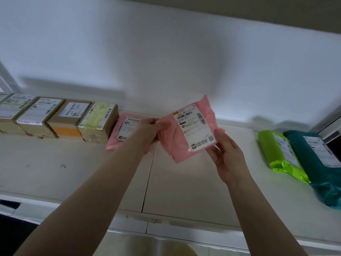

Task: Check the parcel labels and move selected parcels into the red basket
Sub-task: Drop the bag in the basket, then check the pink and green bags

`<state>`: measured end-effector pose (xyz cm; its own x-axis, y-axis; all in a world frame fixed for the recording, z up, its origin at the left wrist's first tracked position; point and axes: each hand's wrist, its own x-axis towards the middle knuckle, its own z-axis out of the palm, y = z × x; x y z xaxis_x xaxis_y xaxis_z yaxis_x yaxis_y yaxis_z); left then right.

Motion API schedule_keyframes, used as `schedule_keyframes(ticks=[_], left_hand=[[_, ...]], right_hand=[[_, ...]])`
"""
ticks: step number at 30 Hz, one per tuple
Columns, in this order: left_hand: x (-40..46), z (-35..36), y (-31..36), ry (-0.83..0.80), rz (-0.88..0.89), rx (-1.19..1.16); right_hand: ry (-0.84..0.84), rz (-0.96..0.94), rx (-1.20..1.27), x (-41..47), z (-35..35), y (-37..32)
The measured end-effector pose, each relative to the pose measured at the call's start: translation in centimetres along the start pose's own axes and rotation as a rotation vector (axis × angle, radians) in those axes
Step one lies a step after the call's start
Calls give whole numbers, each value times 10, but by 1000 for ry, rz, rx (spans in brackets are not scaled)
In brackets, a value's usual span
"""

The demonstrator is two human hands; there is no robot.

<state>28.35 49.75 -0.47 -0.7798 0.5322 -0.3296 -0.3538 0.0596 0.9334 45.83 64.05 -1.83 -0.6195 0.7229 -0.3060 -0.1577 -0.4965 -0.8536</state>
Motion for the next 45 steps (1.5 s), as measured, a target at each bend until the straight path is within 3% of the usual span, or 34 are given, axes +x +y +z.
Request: schedule_keyframes(ticks=[3,5,10,16,20,45], left_hand=[[0,6,-22,113,-231,-359],[-2,11,-38,158,-344,-430],[-2,14,-70,250,-296,-549],[-11,14,-82,173,-470,-328],[-14,10,-80,91,-487,-165],[-15,5,-83,-84,-513,-137]], right_hand=[[-51,119,-75,3,13,19],[-70,177,-148,5,22,34],[6,212,-189,16,36,54],[27,172,-317,32,44,58],[-30,146,-378,38,50,60],[74,123,-381,28,59,76]])
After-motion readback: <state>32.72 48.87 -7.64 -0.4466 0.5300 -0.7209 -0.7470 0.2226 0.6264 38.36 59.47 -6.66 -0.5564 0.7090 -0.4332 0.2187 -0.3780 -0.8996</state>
